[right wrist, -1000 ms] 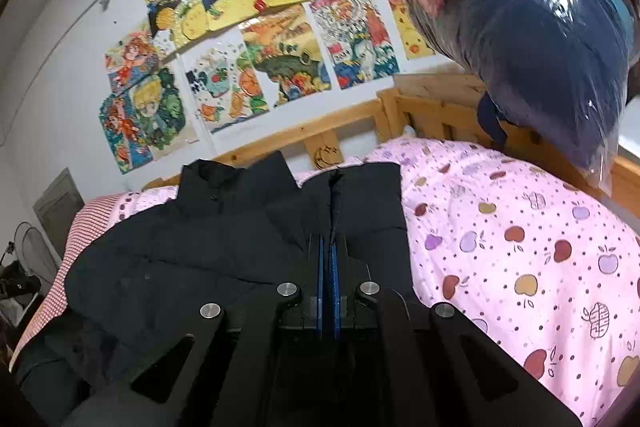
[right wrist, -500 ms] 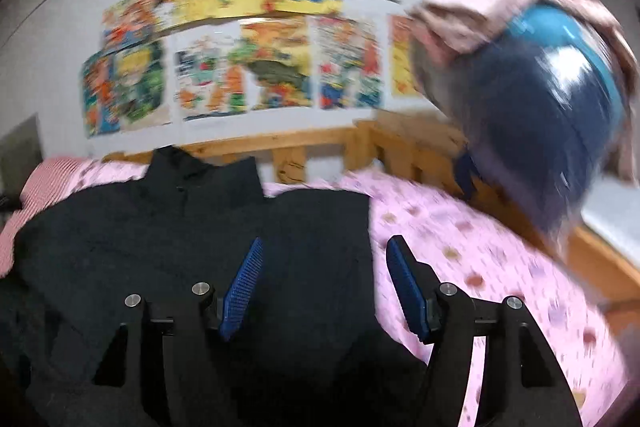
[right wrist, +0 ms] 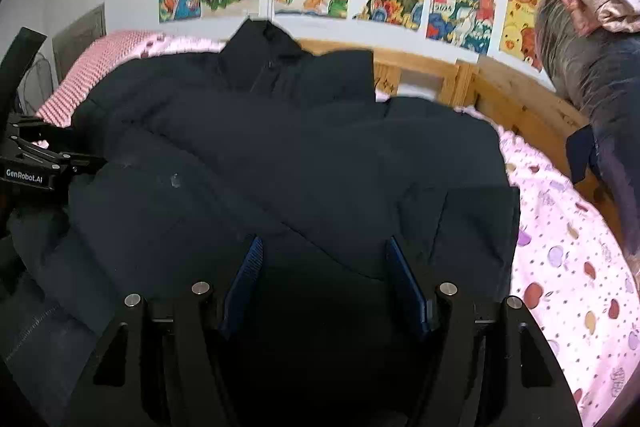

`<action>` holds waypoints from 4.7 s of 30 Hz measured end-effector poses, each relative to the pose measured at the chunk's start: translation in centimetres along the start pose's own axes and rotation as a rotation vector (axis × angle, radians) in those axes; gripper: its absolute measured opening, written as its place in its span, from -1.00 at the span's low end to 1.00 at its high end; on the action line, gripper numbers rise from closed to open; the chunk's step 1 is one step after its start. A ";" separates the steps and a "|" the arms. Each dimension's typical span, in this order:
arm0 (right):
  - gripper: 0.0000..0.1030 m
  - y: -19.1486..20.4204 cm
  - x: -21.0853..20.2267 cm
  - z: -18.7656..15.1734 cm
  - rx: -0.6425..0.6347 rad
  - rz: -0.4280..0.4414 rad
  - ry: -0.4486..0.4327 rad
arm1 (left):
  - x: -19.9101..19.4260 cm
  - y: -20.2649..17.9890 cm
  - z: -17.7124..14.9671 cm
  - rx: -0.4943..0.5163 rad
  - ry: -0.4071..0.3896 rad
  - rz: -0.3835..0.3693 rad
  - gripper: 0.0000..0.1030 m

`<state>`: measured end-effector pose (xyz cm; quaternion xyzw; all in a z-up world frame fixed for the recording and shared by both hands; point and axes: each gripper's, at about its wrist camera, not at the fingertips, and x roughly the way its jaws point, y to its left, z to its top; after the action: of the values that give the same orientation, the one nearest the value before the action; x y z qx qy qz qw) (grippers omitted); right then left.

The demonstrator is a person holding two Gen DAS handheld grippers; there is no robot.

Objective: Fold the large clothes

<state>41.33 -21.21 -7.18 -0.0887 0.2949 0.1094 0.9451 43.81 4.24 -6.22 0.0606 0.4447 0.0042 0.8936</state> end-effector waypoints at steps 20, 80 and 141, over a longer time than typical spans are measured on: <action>0.16 0.6 2.4 -1.1 -0.008 0.009 0.065 | 1.8 -0.4 -1.3 0.007 0.007 -0.007 0.55; -0.91 -7.5 7.5 15.9 0.142 0.151 0.079 | 1.1 3.8 16.6 0.008 -0.138 -0.201 -0.89; -0.71 -0.9 18.5 9.8 0.071 0.473 0.440 | 10.1 -2.9 11.0 0.232 0.172 -0.527 -0.86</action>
<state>61.67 -16.97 -9.82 -0.0060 0.5081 0.2940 0.8095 58.52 0.87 -8.02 0.0444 0.5167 -0.2735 0.8101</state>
